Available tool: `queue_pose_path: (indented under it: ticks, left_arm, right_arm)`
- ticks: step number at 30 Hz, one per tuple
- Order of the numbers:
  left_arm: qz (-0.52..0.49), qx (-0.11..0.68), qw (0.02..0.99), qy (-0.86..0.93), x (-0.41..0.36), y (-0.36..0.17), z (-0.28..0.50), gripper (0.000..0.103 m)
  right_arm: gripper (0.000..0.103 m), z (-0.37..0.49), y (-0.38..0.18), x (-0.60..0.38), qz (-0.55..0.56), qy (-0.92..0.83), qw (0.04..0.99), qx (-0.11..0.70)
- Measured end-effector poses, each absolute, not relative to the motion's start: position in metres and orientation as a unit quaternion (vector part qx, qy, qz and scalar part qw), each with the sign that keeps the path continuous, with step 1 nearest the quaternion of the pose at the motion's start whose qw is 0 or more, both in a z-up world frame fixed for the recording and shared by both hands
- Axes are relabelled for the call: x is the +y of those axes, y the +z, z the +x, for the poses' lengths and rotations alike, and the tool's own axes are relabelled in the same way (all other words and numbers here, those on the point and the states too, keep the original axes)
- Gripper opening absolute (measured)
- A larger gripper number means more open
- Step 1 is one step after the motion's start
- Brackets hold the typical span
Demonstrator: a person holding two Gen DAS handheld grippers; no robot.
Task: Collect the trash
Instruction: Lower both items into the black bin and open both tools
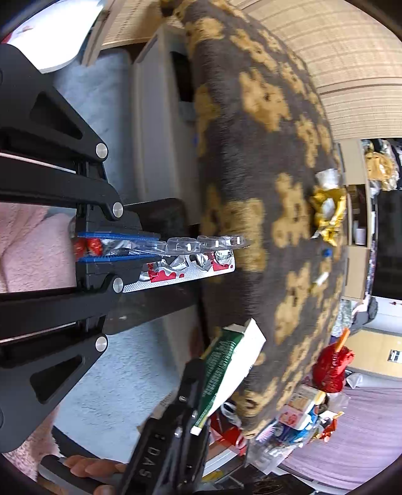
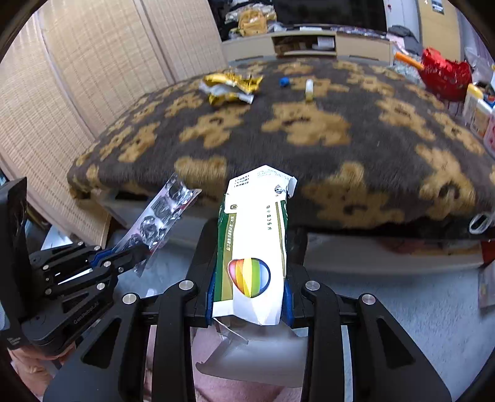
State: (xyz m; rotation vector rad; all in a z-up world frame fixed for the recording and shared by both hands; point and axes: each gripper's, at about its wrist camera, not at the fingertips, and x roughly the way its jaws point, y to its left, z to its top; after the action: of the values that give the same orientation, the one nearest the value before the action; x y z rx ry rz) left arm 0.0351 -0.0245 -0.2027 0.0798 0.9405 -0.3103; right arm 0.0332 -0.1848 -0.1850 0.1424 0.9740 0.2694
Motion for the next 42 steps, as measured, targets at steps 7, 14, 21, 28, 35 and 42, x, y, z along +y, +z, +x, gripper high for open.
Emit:
queue_pose_path:
  ticks: [7,14,21,28,35,42]
  left_arm:
    - [0.030,0.490,0.858,-0.152,-0.025,-0.240,0.034,0.007]
    - [0.023,0.528,0.834,-0.158,-0.029,-0.275,0.048,0.007]
    - [0.022,0.554,0.817,-0.161,-0.033,-0.299,0.063,0.007]
    - [0.009,0.565,0.809,-0.162,-0.029,-0.309,0.072,0.031]
    - [0.016,0.556,0.818,-0.146,-0.023,-0.300,0.074,0.055]
    - [0.018,0.536,0.833,-0.136,-0.020,-0.277,0.068,0.087]
  right_arm:
    - [0.033,0.036,-0.232,-0.177,0.087,0.136,0.839,0.520]
    - [0.033,0.051,-0.268,-0.174,0.095,0.117,0.822,0.549]
    - [0.034,0.067,-0.297,-0.172,0.104,0.114,0.801,0.578]
    - [0.047,0.081,-0.300,-0.173,0.096,0.101,0.803,0.580]
    - [0.074,0.085,-0.290,-0.182,0.097,0.086,0.815,0.565]
    - [0.098,0.077,-0.267,-0.197,0.104,0.068,0.833,0.539]
